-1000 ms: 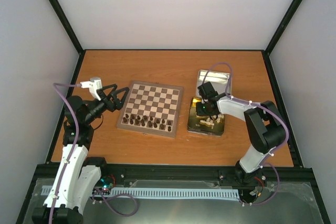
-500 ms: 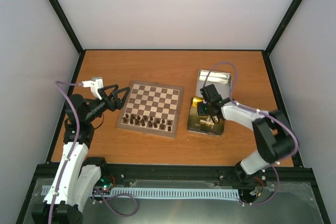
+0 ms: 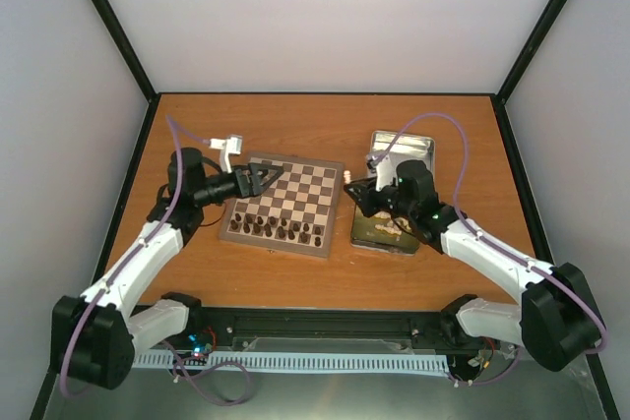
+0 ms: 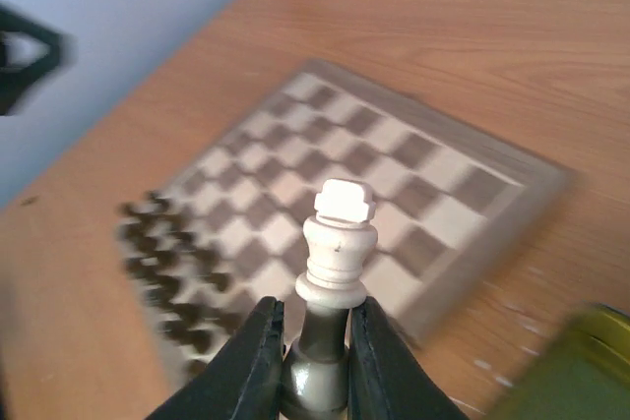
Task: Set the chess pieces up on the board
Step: Place the chess piece on the chessboard.
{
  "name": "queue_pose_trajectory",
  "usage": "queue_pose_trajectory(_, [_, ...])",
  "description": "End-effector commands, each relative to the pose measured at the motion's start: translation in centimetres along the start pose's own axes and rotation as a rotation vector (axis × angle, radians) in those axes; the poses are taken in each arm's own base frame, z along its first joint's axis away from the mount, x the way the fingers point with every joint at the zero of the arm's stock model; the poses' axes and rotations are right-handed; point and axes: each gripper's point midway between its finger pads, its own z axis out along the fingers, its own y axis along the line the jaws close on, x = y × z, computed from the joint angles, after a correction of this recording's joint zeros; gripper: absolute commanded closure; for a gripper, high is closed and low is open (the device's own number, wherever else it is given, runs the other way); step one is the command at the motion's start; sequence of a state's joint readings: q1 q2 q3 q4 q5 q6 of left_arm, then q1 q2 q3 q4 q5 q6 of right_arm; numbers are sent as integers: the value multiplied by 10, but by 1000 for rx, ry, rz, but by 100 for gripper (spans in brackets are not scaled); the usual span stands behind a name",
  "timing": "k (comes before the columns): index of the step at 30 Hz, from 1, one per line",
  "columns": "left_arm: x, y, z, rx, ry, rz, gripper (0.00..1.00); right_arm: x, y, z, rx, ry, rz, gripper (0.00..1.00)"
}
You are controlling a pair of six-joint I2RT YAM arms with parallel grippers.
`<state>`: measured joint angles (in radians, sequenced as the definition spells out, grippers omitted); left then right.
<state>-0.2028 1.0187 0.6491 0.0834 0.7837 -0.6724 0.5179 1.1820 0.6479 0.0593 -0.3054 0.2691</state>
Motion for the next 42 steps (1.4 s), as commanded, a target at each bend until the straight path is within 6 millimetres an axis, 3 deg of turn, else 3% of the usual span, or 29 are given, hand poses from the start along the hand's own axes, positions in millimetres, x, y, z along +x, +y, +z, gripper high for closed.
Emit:
queue_pose_trajectory(1, [1,-44,20,144,83,-3,3,-22,80,-7,-377,-42,-129,85])
queue_pose_trajectory(7, [11,-53,28,200,163,-65,16,-12,124,1,-535,56,-236,84])
queue_pose_trajectory(12, [29,-46,29,191,240,-115,36,-4,141,16,-547,119,-307,85])
queue_pose_trajectory(18, [40,-46,24,192,287,-101,57,3,147,29,-546,164,-338,84])
queue_pose_trajectory(26, [54,-31,25,146,329,-99,54,2,155,28,-586,174,-339,84])
queue_pose_trajectory(29, [53,-33,26,156,330,-93,57,4,156,30,-585,186,-342,84])
queue_pose_trajectory(37, [57,-40,23,207,357,-86,85,6,157,40,-560,212,-354,84])
queue_pose_trajectory(42, [58,-40,22,199,353,-70,95,-1,157,44,-541,198,-347,84])
